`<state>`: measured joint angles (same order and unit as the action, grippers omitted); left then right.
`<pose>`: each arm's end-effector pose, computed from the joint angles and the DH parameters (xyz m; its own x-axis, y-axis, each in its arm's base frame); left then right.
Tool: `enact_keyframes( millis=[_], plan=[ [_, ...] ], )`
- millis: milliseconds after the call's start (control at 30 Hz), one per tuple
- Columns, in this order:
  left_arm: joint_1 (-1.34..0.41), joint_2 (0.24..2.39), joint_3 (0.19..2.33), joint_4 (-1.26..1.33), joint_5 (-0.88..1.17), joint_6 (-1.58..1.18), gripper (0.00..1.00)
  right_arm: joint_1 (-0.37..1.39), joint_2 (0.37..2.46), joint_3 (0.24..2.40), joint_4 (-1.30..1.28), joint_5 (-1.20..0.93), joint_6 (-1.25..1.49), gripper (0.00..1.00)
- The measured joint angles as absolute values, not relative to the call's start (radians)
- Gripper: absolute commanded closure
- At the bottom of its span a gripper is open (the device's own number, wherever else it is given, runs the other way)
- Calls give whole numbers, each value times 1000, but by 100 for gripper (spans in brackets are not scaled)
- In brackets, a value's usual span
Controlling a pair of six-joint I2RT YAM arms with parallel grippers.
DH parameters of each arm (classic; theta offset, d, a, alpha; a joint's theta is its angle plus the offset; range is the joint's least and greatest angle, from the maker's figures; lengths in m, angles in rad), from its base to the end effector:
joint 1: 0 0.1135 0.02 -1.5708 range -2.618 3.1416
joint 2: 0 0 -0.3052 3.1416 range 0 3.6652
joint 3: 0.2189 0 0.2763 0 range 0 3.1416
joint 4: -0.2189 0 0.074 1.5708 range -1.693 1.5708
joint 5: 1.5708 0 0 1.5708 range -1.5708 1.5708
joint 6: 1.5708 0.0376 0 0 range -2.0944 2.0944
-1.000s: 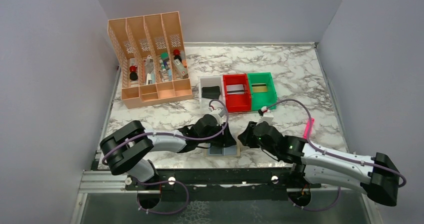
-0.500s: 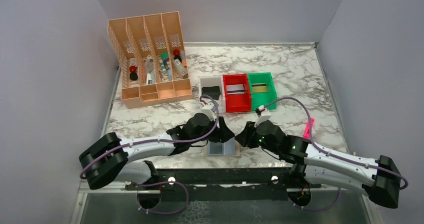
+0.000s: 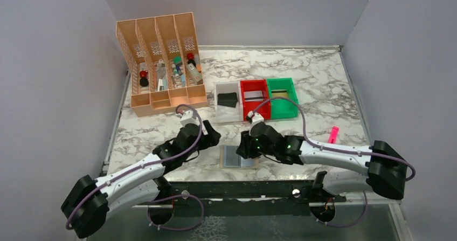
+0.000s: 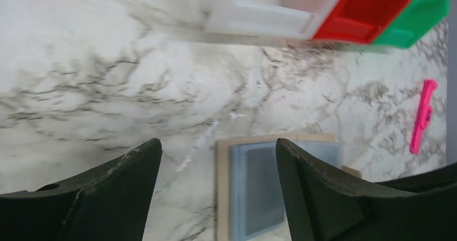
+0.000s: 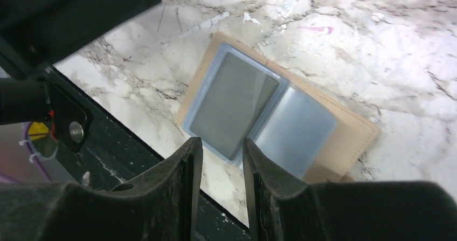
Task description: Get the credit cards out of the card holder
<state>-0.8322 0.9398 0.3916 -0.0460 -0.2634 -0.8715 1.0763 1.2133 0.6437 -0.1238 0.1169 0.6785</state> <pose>0.1370 -0.1360 0.2088 -0.6778 -0.3531 -0.6449 0.0776 0.8379 -0.5403 0.1265 0.2253 0.2333 -0.7581 -0.0926 -0.6455 -0.4570 0.7815 0.4247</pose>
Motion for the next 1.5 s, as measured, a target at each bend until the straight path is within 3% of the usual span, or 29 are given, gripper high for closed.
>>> enact_keyframes(
  millis=[133,367,733,1267,1500],
  plan=[
    [-738,803,295,-106,-263,-888,18,1100,1326,701,-127,118,664,62],
    [-728,677,278,-186,-262,-898,18,1175,1513,827,-179,201,645,59],
    [-728,680,278,-216,-259,-898,18,1226,1660,919,-261,327,642,55],
    [-728,686,278,-207,-244,-898,18,1245,1705,946,-202,405,681,99],
    [-727,695,278,-196,-227,-898,18,1245,1670,921,-229,411,665,97]
  ],
)
